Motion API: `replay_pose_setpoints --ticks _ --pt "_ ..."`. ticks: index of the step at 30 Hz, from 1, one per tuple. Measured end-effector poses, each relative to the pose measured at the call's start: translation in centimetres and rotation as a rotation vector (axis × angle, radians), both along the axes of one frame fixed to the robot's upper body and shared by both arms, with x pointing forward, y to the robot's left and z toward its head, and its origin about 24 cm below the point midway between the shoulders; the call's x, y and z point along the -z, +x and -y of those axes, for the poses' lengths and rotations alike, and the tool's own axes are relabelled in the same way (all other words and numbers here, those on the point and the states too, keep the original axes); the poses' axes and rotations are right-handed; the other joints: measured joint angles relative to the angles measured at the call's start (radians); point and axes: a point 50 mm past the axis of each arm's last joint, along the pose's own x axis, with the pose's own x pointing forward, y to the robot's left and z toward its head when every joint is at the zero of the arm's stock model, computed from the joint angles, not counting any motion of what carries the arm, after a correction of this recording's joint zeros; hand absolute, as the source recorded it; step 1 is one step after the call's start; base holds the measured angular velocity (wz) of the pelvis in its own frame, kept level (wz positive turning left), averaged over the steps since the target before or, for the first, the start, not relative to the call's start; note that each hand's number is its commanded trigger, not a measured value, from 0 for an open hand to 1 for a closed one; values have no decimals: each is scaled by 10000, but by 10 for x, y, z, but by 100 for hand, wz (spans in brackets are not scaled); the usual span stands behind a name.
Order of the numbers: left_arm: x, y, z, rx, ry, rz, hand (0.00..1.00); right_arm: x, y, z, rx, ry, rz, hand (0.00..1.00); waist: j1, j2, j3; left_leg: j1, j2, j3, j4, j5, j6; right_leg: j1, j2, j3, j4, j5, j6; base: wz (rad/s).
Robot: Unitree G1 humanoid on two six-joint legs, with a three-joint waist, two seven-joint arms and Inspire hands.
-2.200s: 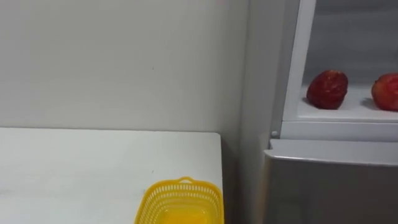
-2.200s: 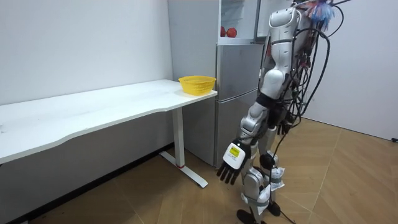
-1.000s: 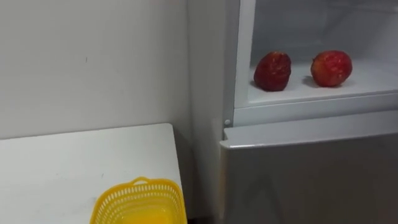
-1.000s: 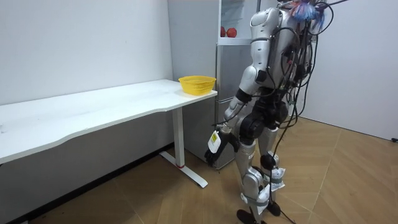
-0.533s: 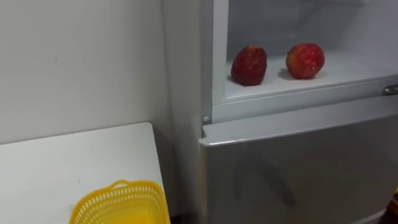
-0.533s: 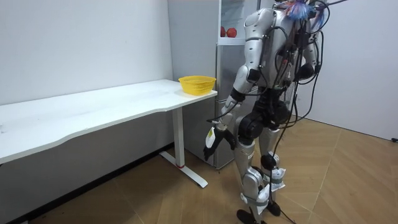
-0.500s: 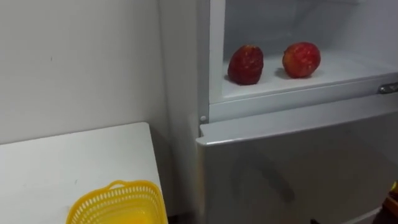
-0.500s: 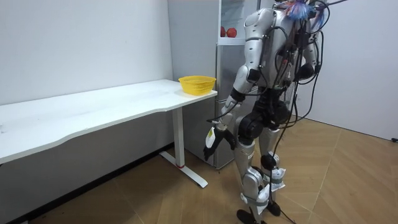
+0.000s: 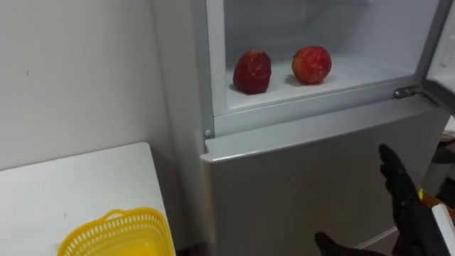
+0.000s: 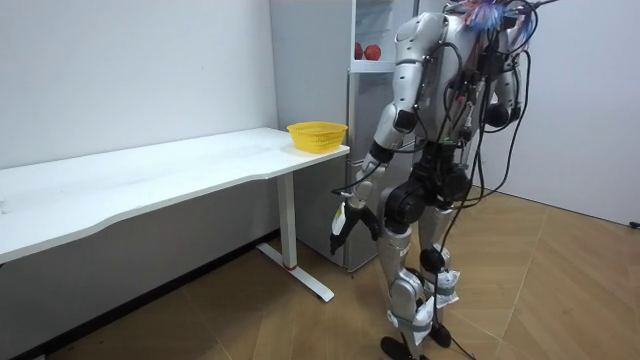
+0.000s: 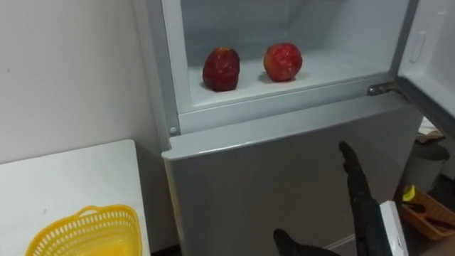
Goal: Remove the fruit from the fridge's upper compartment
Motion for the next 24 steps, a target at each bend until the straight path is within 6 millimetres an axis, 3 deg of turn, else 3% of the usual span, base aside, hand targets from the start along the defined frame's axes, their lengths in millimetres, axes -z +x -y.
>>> replay_pose_setpoints --ticks 7,9,14,18,24 --pt "1 -9 -4 9 17 -254 0 -11 5 3 742 157 928 0 168 -104 -60 18 9 -72 14 0 -1 76 5 -66 -13 0 0 2" --pt "1 -11 -5 -1 39 -292 0 -13 5 3 808 88 1060 0 296 -226 -41 21 1 -146 14 1 0 113 -4 -115 -21 0 0 9" --pt "0 -12 -10 -10 198 -372 0 -29 15 -2 452 -79 1804 0 543 -550 -44 4 -8 -626 100 7 -9 410 -46 -601 -254 26 -21 25" --pt "0 -18 -13 -73 267 -547 0 -44 23 -2 421 -185 2543 0 789 -662 -46 -11 -5 -811 140 3 -19 551 -58 -821 -404 32 -27 20" --pt "0 -26 -14 -219 348 -770 0 -70 46 17 1301 -113 3800 0 942 -737 -18 -65 -52 -1322 251 7 -15 749 -148 -1402 -487 39 -25 25"
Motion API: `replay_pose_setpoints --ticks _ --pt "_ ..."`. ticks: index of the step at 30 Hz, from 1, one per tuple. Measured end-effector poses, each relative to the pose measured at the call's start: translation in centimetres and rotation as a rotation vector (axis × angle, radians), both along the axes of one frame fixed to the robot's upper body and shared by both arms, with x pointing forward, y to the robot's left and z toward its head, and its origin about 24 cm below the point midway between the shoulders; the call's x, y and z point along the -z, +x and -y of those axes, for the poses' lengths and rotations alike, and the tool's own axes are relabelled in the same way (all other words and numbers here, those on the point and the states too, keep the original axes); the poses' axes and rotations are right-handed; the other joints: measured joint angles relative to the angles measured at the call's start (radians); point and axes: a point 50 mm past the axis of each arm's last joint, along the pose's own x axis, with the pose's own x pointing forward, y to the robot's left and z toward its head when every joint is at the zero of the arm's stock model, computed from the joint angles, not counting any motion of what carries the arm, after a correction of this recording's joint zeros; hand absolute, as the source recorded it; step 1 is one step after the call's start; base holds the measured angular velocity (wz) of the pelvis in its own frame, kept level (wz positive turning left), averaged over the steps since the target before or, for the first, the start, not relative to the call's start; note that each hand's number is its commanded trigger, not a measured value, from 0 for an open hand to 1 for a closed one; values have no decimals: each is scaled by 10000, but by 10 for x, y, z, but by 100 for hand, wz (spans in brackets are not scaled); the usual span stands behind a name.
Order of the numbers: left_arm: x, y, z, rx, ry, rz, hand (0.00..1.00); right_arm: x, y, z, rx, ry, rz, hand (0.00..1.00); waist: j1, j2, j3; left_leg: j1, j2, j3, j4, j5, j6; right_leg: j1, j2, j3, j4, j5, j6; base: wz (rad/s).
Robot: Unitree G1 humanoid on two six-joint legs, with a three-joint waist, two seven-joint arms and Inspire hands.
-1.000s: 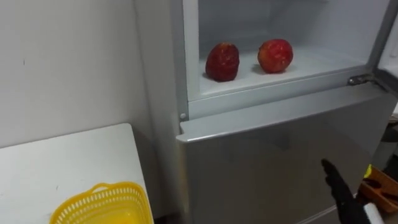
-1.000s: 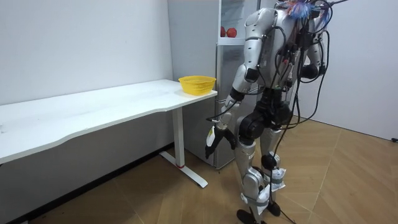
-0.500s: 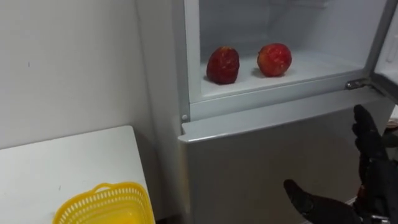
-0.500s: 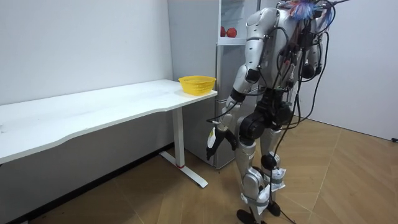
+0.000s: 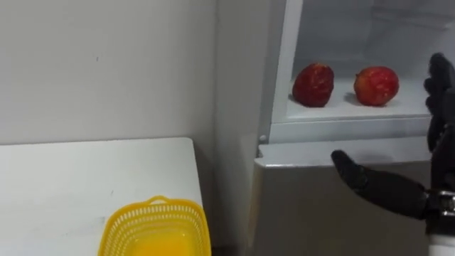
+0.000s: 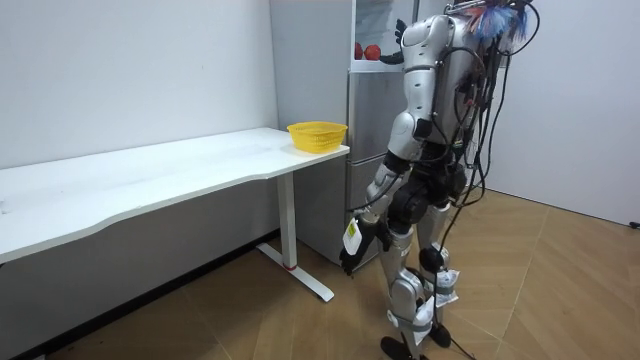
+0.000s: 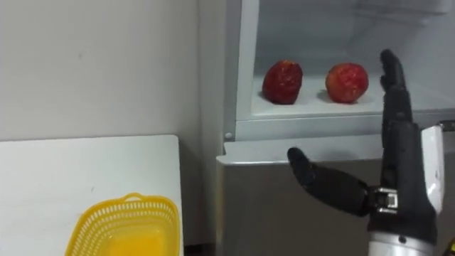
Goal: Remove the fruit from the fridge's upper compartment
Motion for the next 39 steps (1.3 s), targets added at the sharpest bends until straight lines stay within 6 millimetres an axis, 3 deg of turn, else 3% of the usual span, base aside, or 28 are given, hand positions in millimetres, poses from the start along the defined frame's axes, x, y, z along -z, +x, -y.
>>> replay_pose_setpoints --ticks 3,7,16,20,23,39 --pt "1 -7 0 -88 7 -279 0 -9 11 2 163 -72 339 0 157 -92 82 0 -12 -78 99 0 -2 142 -18 -162 -141 0 0 10" --pt "2 -7 3 -91 -255 -387 0 -17 27 5 293 -194 433 0 268 -108 69 -100 -47 -294 116 9 -9 162 -53 -336 -221 0 1 14" --pt "2 -4 2 -42 -280 -455 0 -33 32 5 332 -211 1063 0 606 -240 52 -125 -108 -656 126 102 -35 270 -105 -669 -264 -5 7 12" --pt "0 -1 -2 133 -140 -416 0 -36 48 13 818 -145 914 0 627 -412 47 -122 -128 -795 215 110 -29 369 -158 -859 -251 -5 9 10" --pt "0 1 -4 181 -53 -386 0 -35 62 24 1105 63 464 0 696 -488 90 -104 -137 -858 241 108 -29 451 -158 -861 -254 -5 9 6" --pt "-4 6 -11 -236 -215 -274 0 -47 87 48 1570 -441 -529 0 742 -603 -6 -452 -134 -1138 477 158 -78 289 -213 -1245 -245 7 -11 6"
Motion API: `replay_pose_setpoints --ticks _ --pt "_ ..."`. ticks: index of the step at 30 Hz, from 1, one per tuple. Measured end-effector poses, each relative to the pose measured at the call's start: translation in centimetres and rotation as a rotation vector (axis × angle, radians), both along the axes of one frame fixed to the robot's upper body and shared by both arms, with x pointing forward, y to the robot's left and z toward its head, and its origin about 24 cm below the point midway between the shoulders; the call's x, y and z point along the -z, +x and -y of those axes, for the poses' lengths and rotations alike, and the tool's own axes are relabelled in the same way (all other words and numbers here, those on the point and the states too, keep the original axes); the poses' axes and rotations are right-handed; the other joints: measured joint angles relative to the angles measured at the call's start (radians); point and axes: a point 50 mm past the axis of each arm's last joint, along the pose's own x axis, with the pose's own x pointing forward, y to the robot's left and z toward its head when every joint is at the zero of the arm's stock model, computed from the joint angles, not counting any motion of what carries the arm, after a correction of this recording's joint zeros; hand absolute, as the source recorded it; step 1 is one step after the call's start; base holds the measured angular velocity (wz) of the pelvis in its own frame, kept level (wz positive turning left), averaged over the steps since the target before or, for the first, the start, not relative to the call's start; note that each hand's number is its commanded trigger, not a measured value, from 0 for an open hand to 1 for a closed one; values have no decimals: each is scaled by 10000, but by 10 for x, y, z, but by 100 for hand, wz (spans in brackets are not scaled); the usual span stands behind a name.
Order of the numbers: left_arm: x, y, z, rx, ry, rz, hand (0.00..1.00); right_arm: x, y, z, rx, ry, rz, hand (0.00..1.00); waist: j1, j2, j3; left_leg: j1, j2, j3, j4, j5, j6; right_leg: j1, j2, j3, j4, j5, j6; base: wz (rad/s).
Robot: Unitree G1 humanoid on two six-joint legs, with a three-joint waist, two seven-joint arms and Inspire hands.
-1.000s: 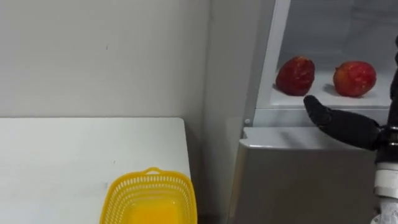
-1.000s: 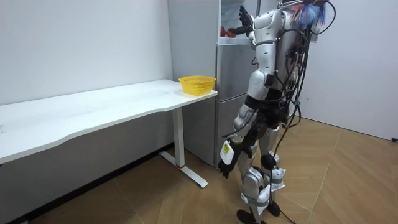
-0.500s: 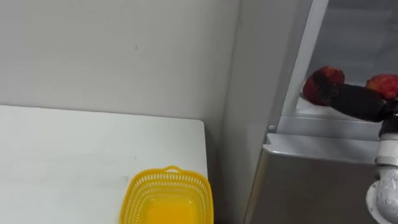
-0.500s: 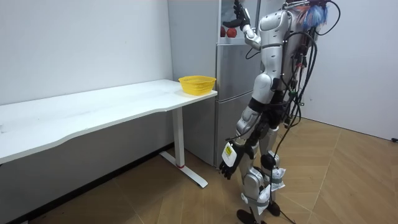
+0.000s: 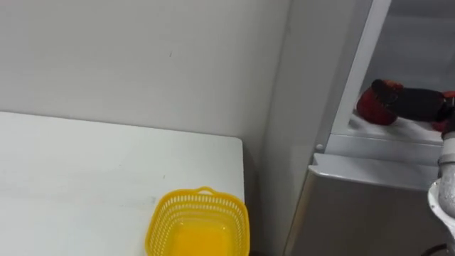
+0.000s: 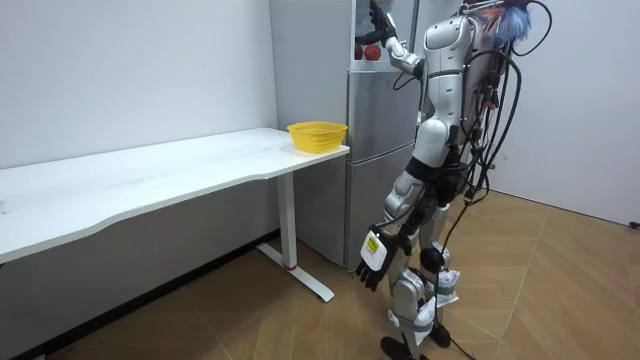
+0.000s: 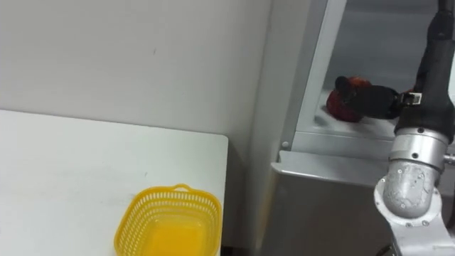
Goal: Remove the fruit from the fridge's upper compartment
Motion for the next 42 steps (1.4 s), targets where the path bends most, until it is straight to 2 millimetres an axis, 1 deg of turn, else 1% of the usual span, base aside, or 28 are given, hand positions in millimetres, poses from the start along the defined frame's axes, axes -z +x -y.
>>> replay_pose_setpoints --ticks 6,9,12,14,16,19,22,25,28,35,39,42 --pt "-1 -2 -5 -254 16 -73 0 -1 3 2 -182 -274 -444 0 9 0 0 -19 -1 -5 -5 1 1 -18 13 -10 -8 0 0 0" --pt "-2 1 -6 -230 32 -25 0 4 6 4 -350 -173 -861 0 124 15 5 -8 -1 -4 3 1 1 -18 5 -54 -11 0 0 0" --pt "-3 6 -6 -170 -14 131 0 14 10 8 -629 195 -1516 0 220 9 3 -17 -2 -27 13 1 1 -20 -5 -130 -7 0 0 0" --pt "-3 5 -6 -177 -36 80 0 22 17 8 -968 540 -2081 0 240 8 3 -35 -1 -56 21 1 1 9 -10 -140 1 0 0 2" --pt "-3 5 -6 -197 -52 39 0 26 24 8 -1130 743 -2578 0 246 4 5 -66 2 -65 -2 0 -1 9 -15 -150 0 0 0 3" --pt "-3 3 -7 -262 -4 -75 0 23 29 9 -1303 897 -2852 0 273 -1 3 -78 2 -74 -12 -1 -2 1 -9 -150 3 0 0 1" --pt "-3 3 -7 -285 24 -144 0 22 29 15 -1296 719 -3066 0 405 -24 0 -76 0 -75 -14 -1 -2 3 -13 -152 2 0 0 0" --pt "-3 2 -8 -294 57 -181 0 22 30 18 -1316 524 -3271 0 454 -57 -17 -69 -1 -77 -20 0 0 10 -19 -162 6 0 0 0" --pt "-4 2 -9 -300 86 -203 0 23 30 18 -1437 480 -3403 0 452 -90 -25 -68 -2 -80 -19 0 0 15 -19 -167 7 0 0 0" --pt "-6 3 -15 -258 262 -166 0 22 30 22 -1634 308 -3734 0 452 -134 -9 -69 -9 -97 -16 0 -1 27 -18 -160 7 0 0 0" --pt "-6 3 -16 -263 299 -193 0 23 30 25 -1770 540 -3852 0 449 -164 3 -68 -8 -102 -13 0 -1 32 -19 -151 0 0 0 0" --pt "-6 3 -16 -297 352 -232 0 28 30 30 -1880 1019 -4051 0 430 -192 0 -65 -9 -114 -9 0 0 39 -20 -137 1 0 0 0"
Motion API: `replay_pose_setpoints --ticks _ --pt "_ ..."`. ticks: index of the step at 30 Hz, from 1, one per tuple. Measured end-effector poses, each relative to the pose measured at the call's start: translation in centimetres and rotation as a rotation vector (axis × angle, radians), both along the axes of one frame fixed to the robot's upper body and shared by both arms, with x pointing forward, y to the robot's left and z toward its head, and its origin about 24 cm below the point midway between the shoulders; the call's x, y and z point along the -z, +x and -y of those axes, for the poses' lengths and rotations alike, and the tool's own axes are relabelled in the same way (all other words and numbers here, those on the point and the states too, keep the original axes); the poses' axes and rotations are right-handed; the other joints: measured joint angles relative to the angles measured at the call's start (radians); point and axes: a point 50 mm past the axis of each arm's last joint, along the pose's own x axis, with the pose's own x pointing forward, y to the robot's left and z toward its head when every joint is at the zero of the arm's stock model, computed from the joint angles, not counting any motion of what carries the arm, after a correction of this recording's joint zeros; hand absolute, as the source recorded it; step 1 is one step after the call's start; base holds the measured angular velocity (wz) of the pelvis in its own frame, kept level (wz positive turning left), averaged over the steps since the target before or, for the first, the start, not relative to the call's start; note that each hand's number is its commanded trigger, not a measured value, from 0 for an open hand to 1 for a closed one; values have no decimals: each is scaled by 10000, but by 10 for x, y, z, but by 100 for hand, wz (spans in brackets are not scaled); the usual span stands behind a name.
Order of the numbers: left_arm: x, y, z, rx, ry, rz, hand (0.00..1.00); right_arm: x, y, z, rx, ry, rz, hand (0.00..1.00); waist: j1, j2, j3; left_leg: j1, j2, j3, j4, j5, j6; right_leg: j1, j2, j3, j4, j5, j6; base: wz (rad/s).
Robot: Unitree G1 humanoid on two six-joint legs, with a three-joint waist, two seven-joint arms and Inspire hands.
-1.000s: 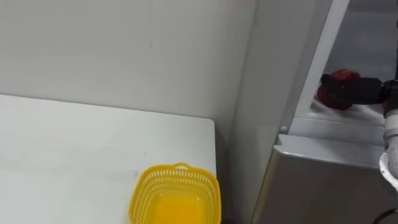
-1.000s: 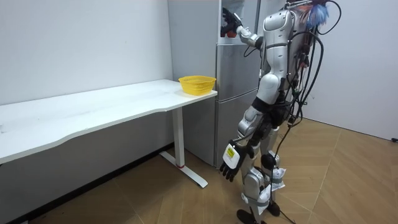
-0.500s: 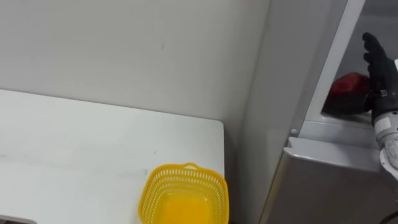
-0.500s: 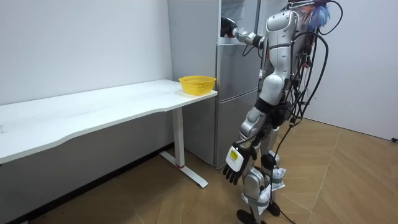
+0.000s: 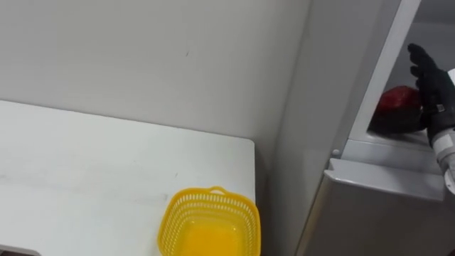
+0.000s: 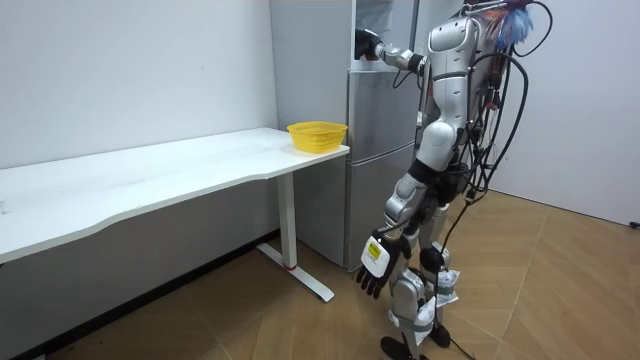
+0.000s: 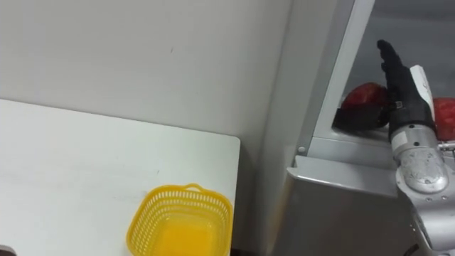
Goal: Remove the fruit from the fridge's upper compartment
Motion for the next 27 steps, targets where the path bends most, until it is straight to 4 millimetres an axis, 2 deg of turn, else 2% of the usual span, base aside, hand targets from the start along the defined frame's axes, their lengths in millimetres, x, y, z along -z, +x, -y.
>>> replay_pose_setpoints --ticks 5,14,19,20,21,22,27 --pt "0 -3 0 -63 55 -157 0 10 2 8 -199 678 -560 0 22 -31 28 76 -1 22 3 -2 1 92 14 7 -3 0 0 0" --pt "1 -11 -1 -184 98 -484 0 14 3 11 -434 733 -911 0 38 -18 38 150 3 18 7 0 2 157 3 -14 -2 1 0 0" --pt "0 -8 -2 -199 166 -416 0 16 8 15 -701 1023 -1381 0 38 -40 38 257 2 7 -2 0 2 273 4 -24 -3 1 0 0" --pt "0 -7 -3 -188 174 -384 0 16 9 15 -771 1073 -1453 45 37 -50 31 256 2 7 2 0 1 276 3 -32 -3 1 0 0" --pt "0 -6 -3 -182 182 -369 0 16 9 16 -803 1094 -1478 68 37 -51 30 255 2 -5 12 0 1 282 2 -47 -6 1 0 5" --pt "0 -5 -3 -174 192 -347 0 16 9 17 -862 1091 -1542 100 15 -54 28 251 -5 -53 26 -1 1 305 0 -74 -11 1 0 11" --pt "-1 -1 -4 -124 237 -283 0 18 7 24 -929 994 -1870 100 -4 -70 17 314 -13 -146 33 0 0 388 2 -78 -13 1 0 4"
